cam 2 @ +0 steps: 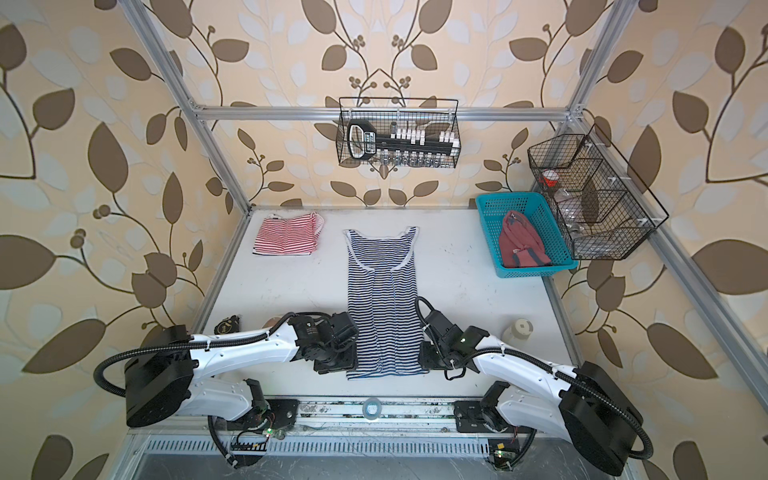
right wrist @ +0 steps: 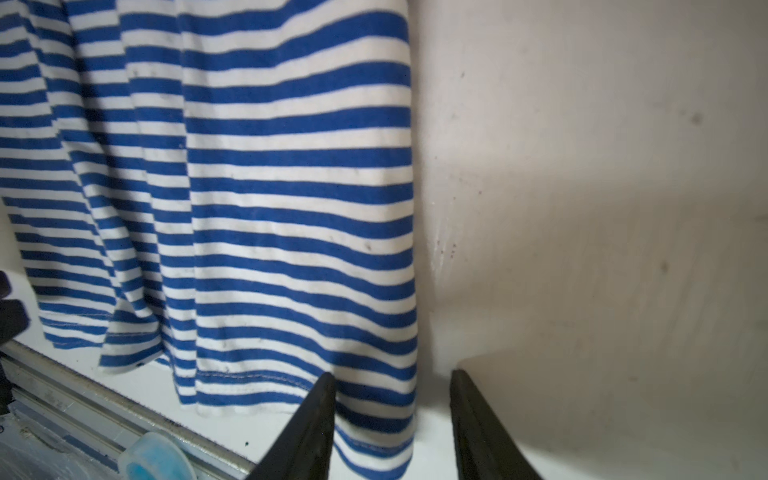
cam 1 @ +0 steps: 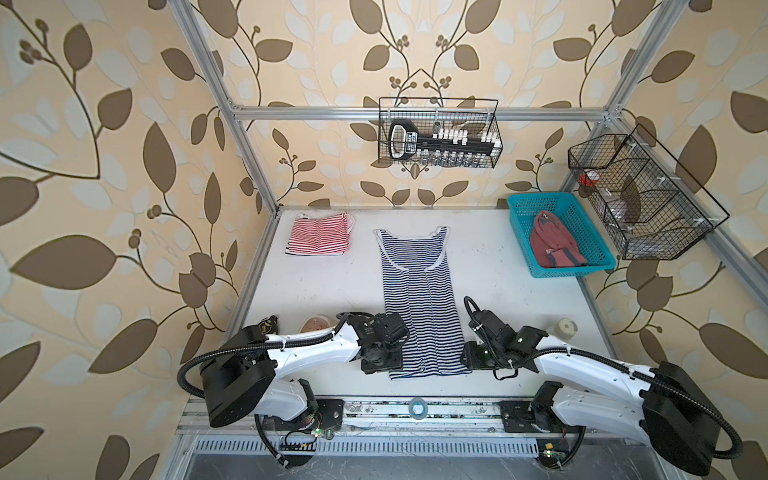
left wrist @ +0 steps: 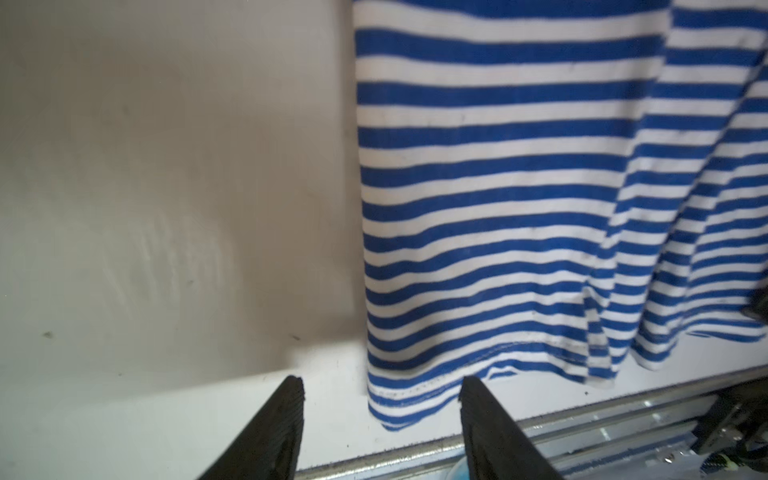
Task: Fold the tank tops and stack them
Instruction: 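Lay the top's near end flat with both grippers at the table edge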
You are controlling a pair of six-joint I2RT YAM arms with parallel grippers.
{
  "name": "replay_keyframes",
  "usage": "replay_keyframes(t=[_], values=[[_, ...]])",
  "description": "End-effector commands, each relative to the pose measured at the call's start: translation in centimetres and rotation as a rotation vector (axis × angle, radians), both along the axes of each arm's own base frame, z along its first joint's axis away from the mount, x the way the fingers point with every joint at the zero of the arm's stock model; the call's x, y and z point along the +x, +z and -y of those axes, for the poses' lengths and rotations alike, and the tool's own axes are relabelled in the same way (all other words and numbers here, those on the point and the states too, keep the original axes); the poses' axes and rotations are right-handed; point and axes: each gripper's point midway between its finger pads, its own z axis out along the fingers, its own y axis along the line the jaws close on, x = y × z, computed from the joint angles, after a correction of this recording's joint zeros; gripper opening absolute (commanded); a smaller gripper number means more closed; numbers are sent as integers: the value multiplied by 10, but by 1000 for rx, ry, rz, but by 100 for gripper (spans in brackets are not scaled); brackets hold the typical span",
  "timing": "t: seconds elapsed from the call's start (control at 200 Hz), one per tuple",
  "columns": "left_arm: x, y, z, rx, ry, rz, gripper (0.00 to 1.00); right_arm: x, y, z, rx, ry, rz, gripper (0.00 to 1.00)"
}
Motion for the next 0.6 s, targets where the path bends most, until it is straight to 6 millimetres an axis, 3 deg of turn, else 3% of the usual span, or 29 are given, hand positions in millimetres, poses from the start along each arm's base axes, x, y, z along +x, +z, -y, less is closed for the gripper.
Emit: replay_keyframes(t=[0.0, 0.095, 0.305, 0.415, 0.565, 0.6], values=[[-10, -12, -8, 34, 32, -40, 59, -14, -14, 7, -19, -17, -52, 43], [-11, -15, -7, 35, 35, -46, 55, -17, -16, 7, -19, -13, -59, 41], [-18, -22, -14, 55, 38, -68, 35, -22, -21, 6, -25, 5, -84, 34], [-20, -20, -17, 50, 41, -64, 22, -25, -21, 5, -24, 14, -95, 24], [-20, -8, -20, 27, 43, -37, 7, -31, -15, 2, -6, 24, -92, 1], [-19, -5, -19, 18, 42, -31, 4, -31, -12, 1, 3, 25, -87, 0]])
